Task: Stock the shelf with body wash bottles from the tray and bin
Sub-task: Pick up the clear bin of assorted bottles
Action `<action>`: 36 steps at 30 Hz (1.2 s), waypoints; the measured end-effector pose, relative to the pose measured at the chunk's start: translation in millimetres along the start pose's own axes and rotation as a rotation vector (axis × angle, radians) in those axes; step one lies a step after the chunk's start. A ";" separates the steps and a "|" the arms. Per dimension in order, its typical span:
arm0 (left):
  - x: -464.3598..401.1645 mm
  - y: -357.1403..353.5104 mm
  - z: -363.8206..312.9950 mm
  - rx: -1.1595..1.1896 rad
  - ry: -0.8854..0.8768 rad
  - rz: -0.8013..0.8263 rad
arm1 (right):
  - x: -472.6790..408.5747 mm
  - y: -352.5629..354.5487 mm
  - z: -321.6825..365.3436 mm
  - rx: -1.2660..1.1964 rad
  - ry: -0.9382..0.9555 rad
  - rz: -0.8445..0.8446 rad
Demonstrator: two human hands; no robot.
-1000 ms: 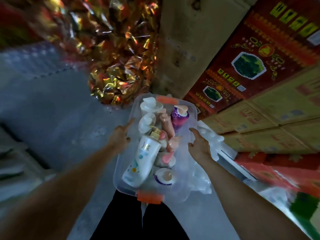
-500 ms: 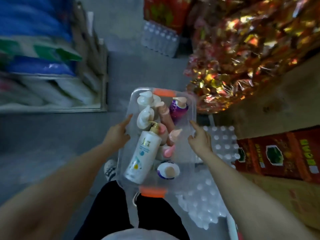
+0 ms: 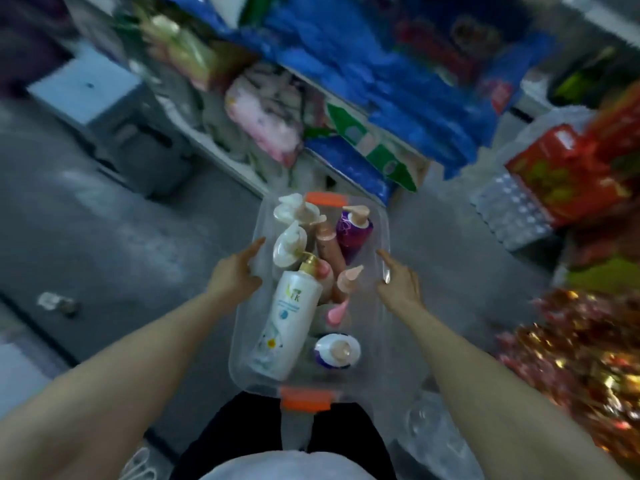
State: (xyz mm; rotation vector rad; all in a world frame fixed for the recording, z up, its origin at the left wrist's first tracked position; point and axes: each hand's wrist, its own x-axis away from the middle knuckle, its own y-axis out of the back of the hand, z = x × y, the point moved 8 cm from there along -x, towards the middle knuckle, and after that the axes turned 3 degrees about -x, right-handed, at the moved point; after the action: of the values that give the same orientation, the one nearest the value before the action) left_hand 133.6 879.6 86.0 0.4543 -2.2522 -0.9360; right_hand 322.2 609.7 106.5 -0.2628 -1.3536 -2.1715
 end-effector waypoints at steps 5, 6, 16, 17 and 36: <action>-24.6 105.0 96.0 0.087 0.165 -0.162 | -55.0 -49.9 161.6 0.045 0.190 0.088; -26.7 124.4 112.6 0.106 0.195 -0.196 | -63.8 -59.4 193.7 0.055 0.234 0.101; -59.3 276.9 269.8 0.218 0.543 -0.503 | -147.0 -164.5 486.5 0.193 0.578 0.259; -63.2 289.3 282.6 0.225 0.572 -0.510 | -153.5 -176.0 512.6 0.195 0.602 0.283; -184.7 580.4 573.2 0.394 0.720 -0.593 | -237.7 -416.6 944.7 0.388 0.701 0.415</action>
State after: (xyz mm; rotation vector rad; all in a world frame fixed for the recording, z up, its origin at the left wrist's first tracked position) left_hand -160.1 1661.9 120.3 1.4361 -1.6278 -0.4521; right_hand 169.1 1657.8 127.9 0.3182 -1.1373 -1.4147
